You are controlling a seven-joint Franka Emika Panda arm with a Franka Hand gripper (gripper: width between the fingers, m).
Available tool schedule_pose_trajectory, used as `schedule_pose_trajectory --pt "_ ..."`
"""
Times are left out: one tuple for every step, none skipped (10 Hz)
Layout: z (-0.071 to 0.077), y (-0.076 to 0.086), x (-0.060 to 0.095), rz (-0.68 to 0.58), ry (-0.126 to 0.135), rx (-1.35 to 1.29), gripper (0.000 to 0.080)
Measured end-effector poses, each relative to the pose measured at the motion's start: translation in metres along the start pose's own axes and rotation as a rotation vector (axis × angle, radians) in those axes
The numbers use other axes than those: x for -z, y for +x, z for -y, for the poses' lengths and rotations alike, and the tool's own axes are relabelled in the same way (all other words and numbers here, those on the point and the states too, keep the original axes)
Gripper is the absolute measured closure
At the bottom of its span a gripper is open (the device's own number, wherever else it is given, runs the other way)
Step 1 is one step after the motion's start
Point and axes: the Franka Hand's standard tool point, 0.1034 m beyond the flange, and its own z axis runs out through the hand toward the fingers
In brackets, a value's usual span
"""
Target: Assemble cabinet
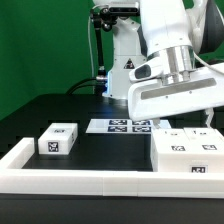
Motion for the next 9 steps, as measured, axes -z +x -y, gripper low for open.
schedule_pose_trajectory --pt "0.001 0.0 0.003 0.001 -0.02 0.021 0.0151" --pt "0.001 0.005 0.01 -0.015 -0.058 0.064 0.0151" --pt "0.001 0.006 0.012 -0.024 -0.083 0.088 0.0151" --pt "-0.002 0.005 0.011 -0.022 -0.089 0.09 0.0151" --pt "-0.003 0.006 0.011 -0.022 -0.09 0.089 0.0151" --pt "-0.003 0.006 0.011 -0.022 -0.09 0.089 0.0151" --pt "-0.007 0.005 0.009 -0.022 -0.094 0.103 0.0151" --pt "-0.019 0.003 0.003 -0.018 -0.102 0.103 0.0151" --pt "-0.023 0.002 -0.002 -0.012 -0.104 0.095 0.0151"
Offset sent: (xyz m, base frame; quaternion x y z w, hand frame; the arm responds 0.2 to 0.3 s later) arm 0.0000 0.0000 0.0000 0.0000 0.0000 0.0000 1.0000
